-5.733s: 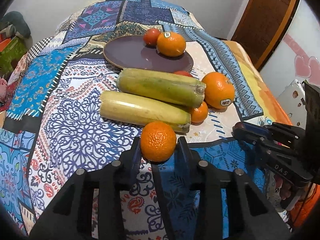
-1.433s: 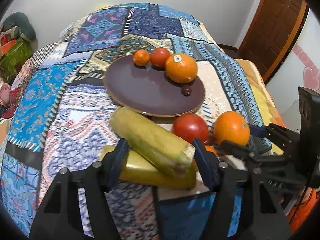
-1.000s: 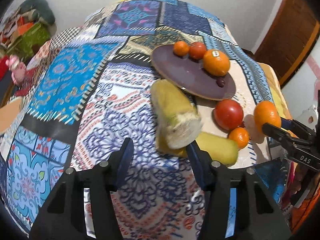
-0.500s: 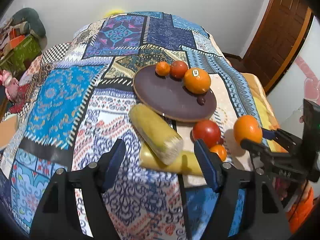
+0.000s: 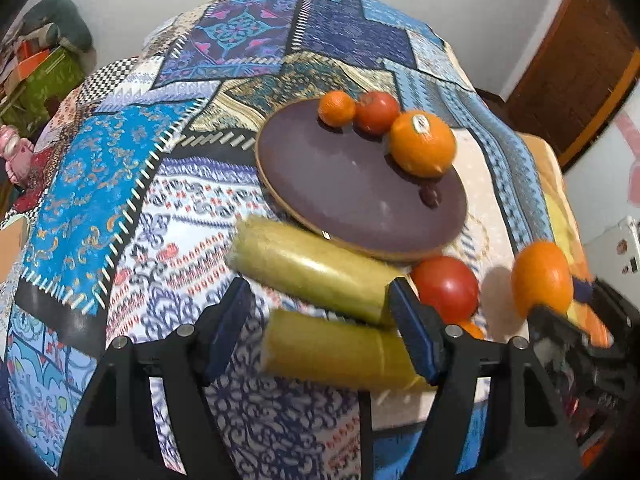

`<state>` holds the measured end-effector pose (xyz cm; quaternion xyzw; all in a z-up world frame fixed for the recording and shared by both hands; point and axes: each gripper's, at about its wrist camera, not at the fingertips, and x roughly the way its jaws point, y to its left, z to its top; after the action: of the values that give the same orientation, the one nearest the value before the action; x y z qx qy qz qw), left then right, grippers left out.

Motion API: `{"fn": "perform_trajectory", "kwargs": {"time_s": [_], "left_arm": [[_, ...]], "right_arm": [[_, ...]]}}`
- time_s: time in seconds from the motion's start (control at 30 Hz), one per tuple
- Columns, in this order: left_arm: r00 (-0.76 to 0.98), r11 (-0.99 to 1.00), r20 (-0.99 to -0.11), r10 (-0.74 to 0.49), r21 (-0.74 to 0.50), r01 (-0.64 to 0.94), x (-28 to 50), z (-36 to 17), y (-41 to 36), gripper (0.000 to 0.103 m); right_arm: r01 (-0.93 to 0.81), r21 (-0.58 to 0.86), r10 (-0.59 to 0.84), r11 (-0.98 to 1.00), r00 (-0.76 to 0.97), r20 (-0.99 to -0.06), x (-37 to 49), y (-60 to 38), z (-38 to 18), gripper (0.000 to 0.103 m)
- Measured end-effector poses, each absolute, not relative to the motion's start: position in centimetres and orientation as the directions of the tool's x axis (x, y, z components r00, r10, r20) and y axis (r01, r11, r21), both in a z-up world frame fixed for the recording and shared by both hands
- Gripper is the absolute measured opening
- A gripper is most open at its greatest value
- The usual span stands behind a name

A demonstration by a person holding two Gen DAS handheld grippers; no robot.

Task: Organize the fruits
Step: 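Grasp a yellow-green cylinder with the left tool and lift it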

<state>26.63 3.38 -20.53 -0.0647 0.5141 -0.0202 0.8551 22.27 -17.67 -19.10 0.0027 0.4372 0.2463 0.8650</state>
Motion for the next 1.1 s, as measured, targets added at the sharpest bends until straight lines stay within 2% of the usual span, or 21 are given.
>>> {"fn": "perform_trajectory", "kwargs": {"time_s": [0.07,0.13,0.17,0.2,0.33,0.57,0.67,0.77,1.0,1.1], "left_arm": [[0.460,0.995,-0.884,-0.084,-0.103,-0.017,25.8,-20.8,3.0,0.072],[0.478,0.996,-0.876,-0.062,-0.088,-0.033,24.7,-20.8,3.0,0.083],[0.478,0.994,-0.876,-0.058,-0.096,-0.054,24.2,-20.9,3.0,0.093],[0.474,0.991,-0.878,-0.070,-0.116,-0.068,23.9,-21.1,3.0,0.096],[0.444,0.971,-0.883,-0.151,-0.216,-0.099,23.3,-22.0,2.5,0.100],[0.437,0.964,-0.891,-0.125,-0.214,-0.159,24.4,-22.5,1.6,0.100],[0.434,0.970,-0.898,-0.070,-0.162,-0.179,25.0,-22.8,0.9,0.100],[0.435,0.976,-0.899,-0.044,-0.131,-0.172,25.0,-22.9,0.6,0.095],[0.462,0.974,-0.883,-0.088,-0.173,-0.145,23.5,-21.9,2.8,0.064],[0.471,0.982,-0.880,-0.064,-0.139,-0.126,22.6,-21.2,3.3,0.052]], "right_arm": [[-0.425,0.221,0.429,0.878,0.496,-0.755,22.3,-17.7,-19.1,0.062],[-0.424,0.223,0.431,0.878,0.495,-0.755,22.2,-17.8,-19.0,0.062],[-0.424,0.225,0.432,0.877,0.494,-0.754,22.2,-17.8,-19.0,0.062],[-0.424,0.227,0.434,0.877,0.494,-0.753,22.1,-17.8,-19.0,0.062],[-0.424,0.230,0.437,0.876,0.495,-0.751,21.8,-17.8,-18.7,0.062],[-0.434,0.221,0.438,0.873,0.502,-0.745,21.0,-17.7,-18.2,0.062],[-0.432,0.220,0.437,0.875,0.505,-0.745,20.8,-17.8,-18.1,0.062],[-0.429,0.224,0.438,0.875,0.506,-0.743,20.7,-17.9,-18.0,0.062],[-0.437,0.219,0.442,0.872,0.514,-0.735,20.1,-17.9,-17.5,0.062],[-0.437,0.216,0.441,0.873,0.521,-0.730,20.1,-18.0,-17.3,0.062]]}}
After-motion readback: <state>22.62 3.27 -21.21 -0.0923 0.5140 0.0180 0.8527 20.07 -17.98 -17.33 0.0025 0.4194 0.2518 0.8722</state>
